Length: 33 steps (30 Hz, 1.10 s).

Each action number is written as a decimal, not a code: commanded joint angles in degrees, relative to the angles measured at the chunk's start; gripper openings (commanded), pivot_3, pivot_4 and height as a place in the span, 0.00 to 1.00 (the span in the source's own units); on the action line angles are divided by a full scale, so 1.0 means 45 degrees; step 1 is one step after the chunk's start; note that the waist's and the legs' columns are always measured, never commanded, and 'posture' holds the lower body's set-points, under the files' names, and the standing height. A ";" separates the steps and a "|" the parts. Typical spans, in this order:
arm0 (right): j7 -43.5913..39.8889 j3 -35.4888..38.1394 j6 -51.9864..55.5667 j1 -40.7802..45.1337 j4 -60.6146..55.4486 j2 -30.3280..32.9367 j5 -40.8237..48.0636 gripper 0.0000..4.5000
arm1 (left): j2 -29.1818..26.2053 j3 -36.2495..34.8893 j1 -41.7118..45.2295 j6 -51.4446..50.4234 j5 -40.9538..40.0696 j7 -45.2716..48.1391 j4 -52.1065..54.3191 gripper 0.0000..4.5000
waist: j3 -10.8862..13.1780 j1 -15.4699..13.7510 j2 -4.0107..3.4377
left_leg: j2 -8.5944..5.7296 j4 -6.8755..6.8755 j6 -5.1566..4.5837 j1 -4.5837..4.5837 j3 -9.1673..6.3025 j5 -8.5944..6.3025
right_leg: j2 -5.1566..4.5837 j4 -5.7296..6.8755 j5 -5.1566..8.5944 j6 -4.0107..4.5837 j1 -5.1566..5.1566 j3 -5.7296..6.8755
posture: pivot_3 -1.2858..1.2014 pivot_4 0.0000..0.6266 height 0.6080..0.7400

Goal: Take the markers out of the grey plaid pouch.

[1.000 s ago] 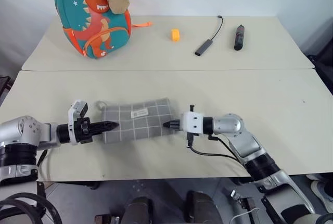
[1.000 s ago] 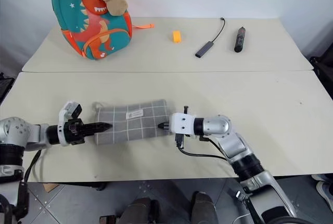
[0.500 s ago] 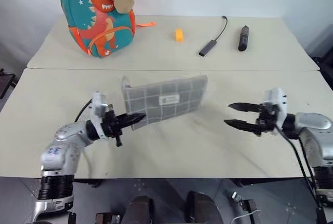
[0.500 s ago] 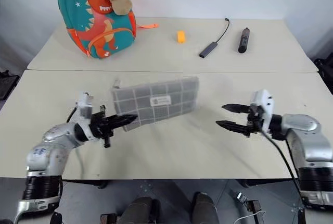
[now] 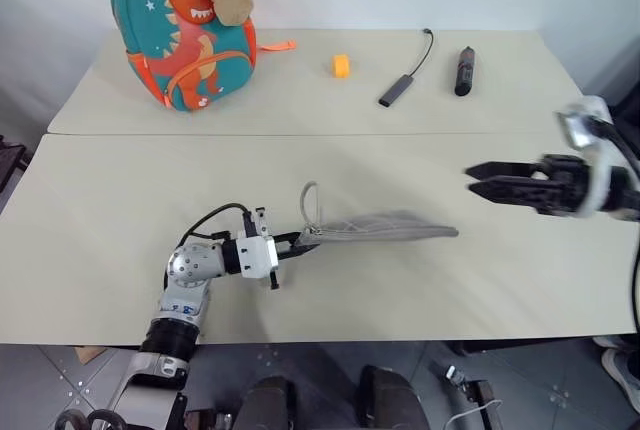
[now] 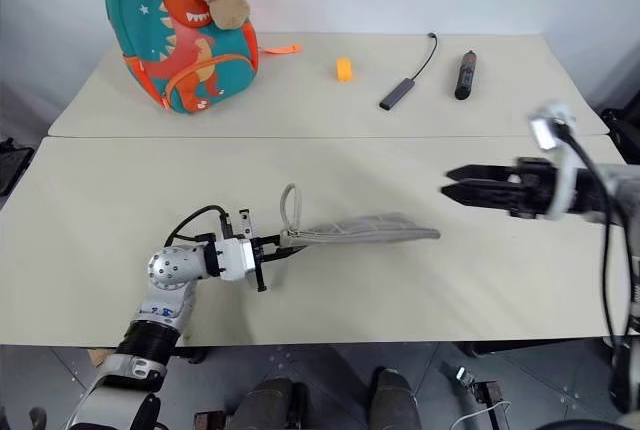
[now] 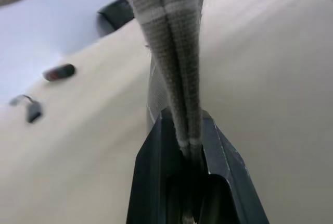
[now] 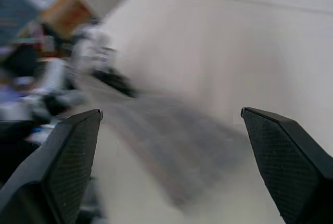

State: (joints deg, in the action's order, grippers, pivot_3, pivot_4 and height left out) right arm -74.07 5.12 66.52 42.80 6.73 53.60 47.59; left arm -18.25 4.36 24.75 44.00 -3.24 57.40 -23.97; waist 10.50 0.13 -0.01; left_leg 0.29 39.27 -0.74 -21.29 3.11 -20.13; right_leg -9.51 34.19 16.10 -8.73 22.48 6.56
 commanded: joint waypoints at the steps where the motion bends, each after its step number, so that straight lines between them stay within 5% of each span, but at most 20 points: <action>1: 0.0849 -0.0469 0.1636 0.0612 -0.1209 -0.1036 0.0968 0.99 | -0.0056 0.0477 -0.0054 0.0532 -0.0030 -0.0246 -0.0053 0.00 | -0.0001 -0.0036 -0.0001 | -0.0002 0.0000 0.0001 -0.0005 -0.0012 0.0000 | 0.0000 0.0001 0.0000 0.0001 0.0000 0.0009 | 0.52 0.24 1.00; 8: 0.2144 -0.1327 0.2297 0.0699 -0.1931 -0.3460 0.1246 0.99 | -0.0219 0.1053 -0.0212 0.0363 -0.0101 -0.0527 0.0118 0.00 | -0.0004 -0.0146 -0.0006 | -0.0038 0.0043 -0.0005 -0.0068 -0.0039 -0.0002 | -0.0003 0.0002 -0.0002 0.0003 -0.0001 0.0057 | 0.52 0.24 1.00; 33: 0.3304 -0.1497 0.1852 0.0151 -0.2136 -0.6687 0.2273 0.99 | -0.0724 0.1484 -0.0502 -0.0808 -0.0581 -0.0718 0.0900 0.00 | -0.0004 0.0012 -0.0008 | -0.0035 0.0057 -0.0007 -0.0069 -0.0038 -0.0003 | -0.0001 0.0022 -0.0001 0.0002 -0.0003 0.0063 | 0.52 0.24 1.00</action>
State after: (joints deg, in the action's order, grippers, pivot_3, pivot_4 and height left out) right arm -59.19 -2.12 75.93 43.40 -1.30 23.75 56.56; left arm -21.17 11.00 22.70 40.52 -4.58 54.40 -21.28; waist 10.48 0.18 -0.05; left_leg 0.13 39.53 -0.77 -21.60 2.94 -20.14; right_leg -9.51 34.29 16.10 -8.73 22.46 6.84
